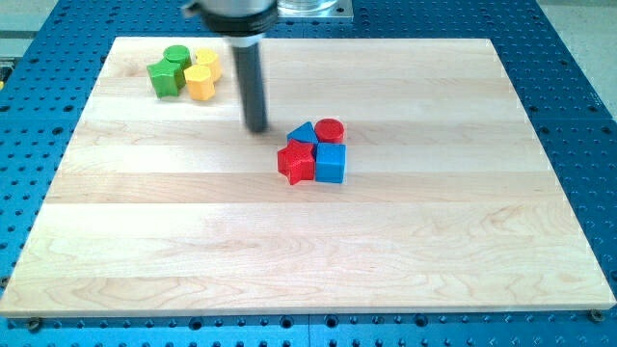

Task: Place the blue cube to the bottom left of the red star

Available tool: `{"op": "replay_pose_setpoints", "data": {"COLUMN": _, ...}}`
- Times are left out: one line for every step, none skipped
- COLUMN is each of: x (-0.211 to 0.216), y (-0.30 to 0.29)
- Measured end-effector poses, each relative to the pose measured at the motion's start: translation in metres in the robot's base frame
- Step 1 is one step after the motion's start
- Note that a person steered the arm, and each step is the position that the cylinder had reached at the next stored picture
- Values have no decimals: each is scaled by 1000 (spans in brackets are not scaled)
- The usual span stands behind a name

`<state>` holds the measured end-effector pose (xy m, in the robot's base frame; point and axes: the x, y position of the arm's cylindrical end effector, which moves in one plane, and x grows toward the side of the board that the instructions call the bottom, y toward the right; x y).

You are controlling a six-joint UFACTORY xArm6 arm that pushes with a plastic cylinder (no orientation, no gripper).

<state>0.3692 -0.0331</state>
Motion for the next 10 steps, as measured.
{"op": "replay_pose_setpoints", "data": {"x": 3, "y": 115}}
{"op": "replay_pose_setpoints", "data": {"x": 19, "y": 135}}
{"op": "replay_pose_setpoints", "data": {"x": 53, "y": 117}}
{"op": "replay_pose_setpoints", "data": {"x": 84, "y": 73}}
{"op": "replay_pose_setpoints", "data": {"x": 116, "y": 7}}
{"op": "replay_pose_setpoints", "data": {"x": 118, "y": -24}}
{"op": "replay_pose_setpoints", "data": {"x": 143, "y": 14}}
{"op": "replay_pose_setpoints", "data": {"x": 190, "y": -10}}
{"op": "replay_pose_setpoints", "data": {"x": 162, "y": -89}}
{"op": "replay_pose_setpoints", "data": {"x": 153, "y": -157}}
